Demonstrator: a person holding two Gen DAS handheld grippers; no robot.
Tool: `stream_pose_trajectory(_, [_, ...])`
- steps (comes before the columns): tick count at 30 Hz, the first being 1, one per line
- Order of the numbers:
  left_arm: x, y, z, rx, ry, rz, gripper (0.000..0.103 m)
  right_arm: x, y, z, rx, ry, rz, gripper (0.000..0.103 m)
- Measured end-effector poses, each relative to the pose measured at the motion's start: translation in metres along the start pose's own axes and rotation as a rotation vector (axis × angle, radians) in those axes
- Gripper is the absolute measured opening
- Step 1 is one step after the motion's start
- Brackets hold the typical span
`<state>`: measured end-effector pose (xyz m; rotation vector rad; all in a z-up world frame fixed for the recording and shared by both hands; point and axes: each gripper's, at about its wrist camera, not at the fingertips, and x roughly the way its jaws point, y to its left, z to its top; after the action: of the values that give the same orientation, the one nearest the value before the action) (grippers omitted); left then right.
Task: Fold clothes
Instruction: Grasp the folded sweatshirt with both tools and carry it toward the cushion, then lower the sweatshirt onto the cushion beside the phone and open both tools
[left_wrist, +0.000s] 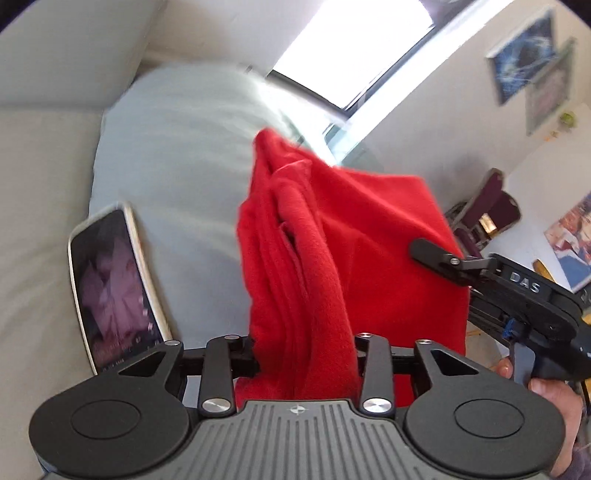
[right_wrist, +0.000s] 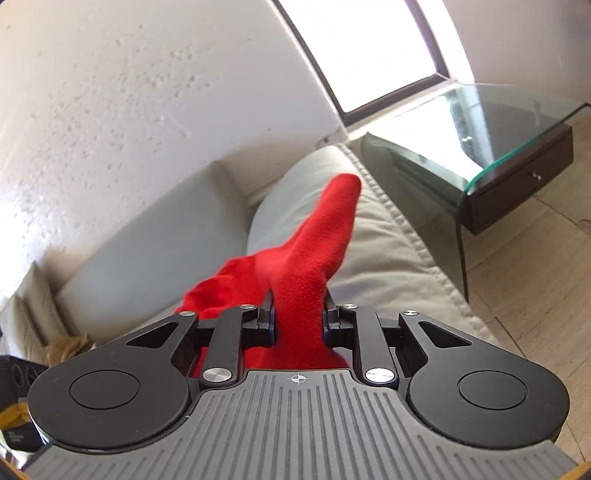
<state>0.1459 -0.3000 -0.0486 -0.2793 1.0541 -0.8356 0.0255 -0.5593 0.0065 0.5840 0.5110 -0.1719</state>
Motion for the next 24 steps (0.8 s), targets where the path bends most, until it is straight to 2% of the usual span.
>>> stream_pose_trajectory(1, [0.018, 0.008, 0.003, -0.06, 0.06, 0.053, 0.037, 0.013, -0.012, 0.0, 0.023, 0.038, -0.066, 0.045])
stream_pose_trajectory(2, [0.023, 0.009, 0.001, -0.066, 0.078, 0.131, 0.04, 0.026, -0.024, 0.0, 0.047, 0.076, -0.131, 0.049])
stream_pose_trajectory(3, [0.015, 0.006, -0.003, -0.026, 0.049, 0.151, 0.045, 0.035, -0.035, -0.002, 0.063, 0.106, -0.18, 0.049])
stream_pose_trajectory(5, [-0.005, -0.007, -0.014, 0.093, -0.016, 0.194, 0.046, 0.032, -0.047, -0.017, 0.06, 0.122, -0.188, 0.05])
stream_pose_trajectory(6, [-0.015, -0.013, -0.02, 0.14, -0.046, 0.224, 0.043, 0.024, -0.053, -0.024, 0.055, 0.112, -0.173, 0.06])
stream_pose_trajectory(9, [-0.041, -0.025, -0.037, 0.22, -0.13, 0.326, 0.041, -0.004, -0.063, -0.038, 0.044, 0.057, -0.181, 0.061])
stream_pose_trajectory(10, [-0.046, -0.028, -0.039, 0.23, -0.165, 0.333, 0.04, -0.015, -0.065, -0.041, 0.045, 0.034, -0.176, 0.061])
stream_pose_trajectory(12, [-0.049, -0.039, -0.042, 0.27, -0.215, 0.283, 0.035, -0.03, -0.06, -0.043, 0.05, -0.012, -0.14, 0.061])
stream_pose_trajectory(13, [-0.051, -0.044, -0.043, 0.29, -0.24, 0.256, 0.033, -0.036, -0.057, -0.043, 0.045, -0.031, -0.122, 0.06])
stream_pose_trajectory(14, [-0.04, -0.053, -0.043, 0.336, -0.224, 0.249, 0.031, -0.038, -0.05, -0.042, 0.023, -0.038, -0.107, 0.058])
stream_pose_trajectory(15, [-0.029, -0.063, -0.042, 0.384, -0.205, 0.243, 0.031, -0.041, -0.042, -0.043, -0.013, -0.04, -0.098, 0.044])
stream_pose_trajectory(16, [-0.017, -0.072, -0.042, 0.433, -0.186, 0.236, 0.029, -0.039, -0.032, -0.046, -0.055, -0.038, -0.093, 0.026])
stream_pose_trajectory(17, [-0.006, -0.075, -0.044, 0.431, -0.15, 0.263, 0.024, -0.036, -0.022, -0.05, -0.097, -0.03, -0.098, 0.022])
stream_pose_trajectory(18, [0.004, -0.076, -0.046, 0.424, -0.113, 0.292, 0.021, -0.031, -0.013, -0.056, -0.131, -0.013, -0.117, 0.022])
stream_pose_trajectory(21, [0.029, -0.08, -0.053, 0.43, -0.019, 0.367, 0.021, -0.018, 0.002, -0.078, -0.189, 0.081, -0.212, 0.022])
stream_pose_trajectory(23, [0.029, -0.085, -0.058, 0.488, -0.002, 0.41, 0.022, -0.018, 0.001, -0.093, -0.162, 0.113, -0.277, 0.02])
stream_pose_trajectory(24, [0.025, -0.087, -0.058, 0.479, 0.01, 0.418, 0.022, -0.023, -0.001, -0.099, -0.129, 0.106, -0.295, 0.02])
